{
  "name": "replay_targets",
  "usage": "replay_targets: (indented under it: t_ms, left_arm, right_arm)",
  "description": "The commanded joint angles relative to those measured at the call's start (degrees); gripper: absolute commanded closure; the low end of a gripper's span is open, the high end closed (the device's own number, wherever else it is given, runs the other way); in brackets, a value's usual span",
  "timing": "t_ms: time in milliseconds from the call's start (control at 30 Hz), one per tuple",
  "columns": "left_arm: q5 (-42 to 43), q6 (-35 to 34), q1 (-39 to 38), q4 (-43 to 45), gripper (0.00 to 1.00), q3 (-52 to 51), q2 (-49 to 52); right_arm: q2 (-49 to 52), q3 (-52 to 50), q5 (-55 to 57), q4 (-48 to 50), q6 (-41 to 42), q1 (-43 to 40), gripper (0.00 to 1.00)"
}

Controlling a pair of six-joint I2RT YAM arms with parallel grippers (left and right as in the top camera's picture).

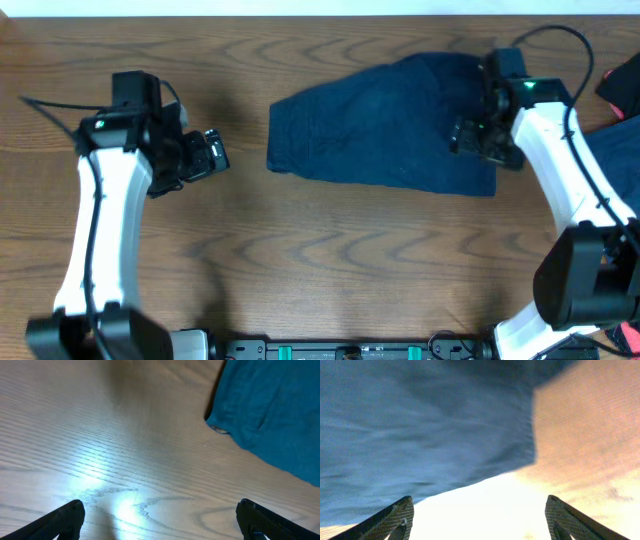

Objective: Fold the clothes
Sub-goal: 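Drag the shorts leftward onto the table center with the right gripper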

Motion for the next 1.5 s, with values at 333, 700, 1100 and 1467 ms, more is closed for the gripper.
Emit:
replay_targets:
  t_ms: [333, 700, 1100, 1467]
  left_arm:
    - [4.04, -0.24, -0.13, 1.62, 0.02, 0.52, 5.66]
    - [4.04, -0.04, -0.15, 1.51, 0.02, 0.52, 5.66]
    - [3.85, -0.02, -0.63, 1.51, 0.02, 0.52, 5.66]
    - [-4.42, 1.05, -5.79, 2.56, 0.02, 0.52, 5.73]
  right_arm:
    - [9.03, -20.44, -14.1, 21.27, -1.68, -14.93, 0.07]
    - [10.93, -25.88, -24.74, 30.14, -3.32, -15.8, 0.27]
    - [10.91, -25.88, -20.92, 19.67, -7.17, -14.51, 0.38]
    - [5.79, -23.69, -27.43, 22.88, -11.76, -15.19, 0.99]
